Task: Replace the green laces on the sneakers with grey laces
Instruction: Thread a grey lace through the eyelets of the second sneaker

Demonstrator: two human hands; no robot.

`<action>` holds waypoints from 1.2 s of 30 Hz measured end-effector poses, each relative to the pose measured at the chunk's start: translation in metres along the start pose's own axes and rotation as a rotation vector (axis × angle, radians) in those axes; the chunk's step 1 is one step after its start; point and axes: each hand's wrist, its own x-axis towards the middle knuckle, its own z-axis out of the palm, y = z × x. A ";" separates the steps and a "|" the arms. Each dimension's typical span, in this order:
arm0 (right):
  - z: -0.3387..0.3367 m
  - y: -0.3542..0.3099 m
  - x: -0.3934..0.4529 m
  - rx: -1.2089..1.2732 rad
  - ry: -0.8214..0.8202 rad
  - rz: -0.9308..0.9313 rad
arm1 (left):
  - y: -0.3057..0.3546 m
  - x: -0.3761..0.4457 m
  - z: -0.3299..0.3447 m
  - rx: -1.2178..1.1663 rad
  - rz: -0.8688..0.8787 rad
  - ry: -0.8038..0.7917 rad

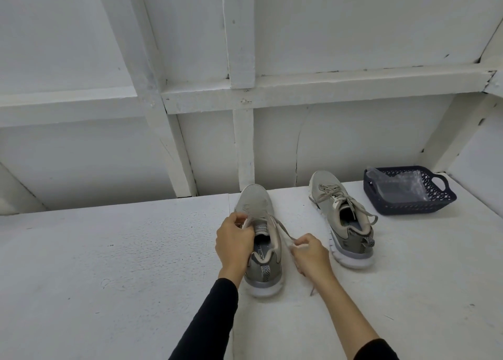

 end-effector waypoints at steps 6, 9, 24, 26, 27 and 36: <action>0.008 0.010 0.000 -0.447 0.048 -0.074 | -0.001 -0.001 0.000 0.051 0.019 0.017; 0.005 0.003 -0.001 -0.528 0.097 -0.152 | -0.003 0.000 0.001 0.054 0.021 0.018; 0.008 -0.070 0.001 0.174 0.093 -0.458 | -0.028 0.004 -0.030 0.015 0.329 -0.263; 0.017 -0.069 -0.001 0.102 0.079 -0.452 | -0.029 0.004 -0.032 -0.085 0.306 -0.297; 0.020 -0.069 -0.002 0.064 0.078 -0.469 | -0.030 0.004 -0.032 -0.137 0.278 -0.309; 0.029 -0.069 -0.003 -0.336 0.004 -0.707 | -0.031 0.011 -0.035 -0.330 0.113 -0.339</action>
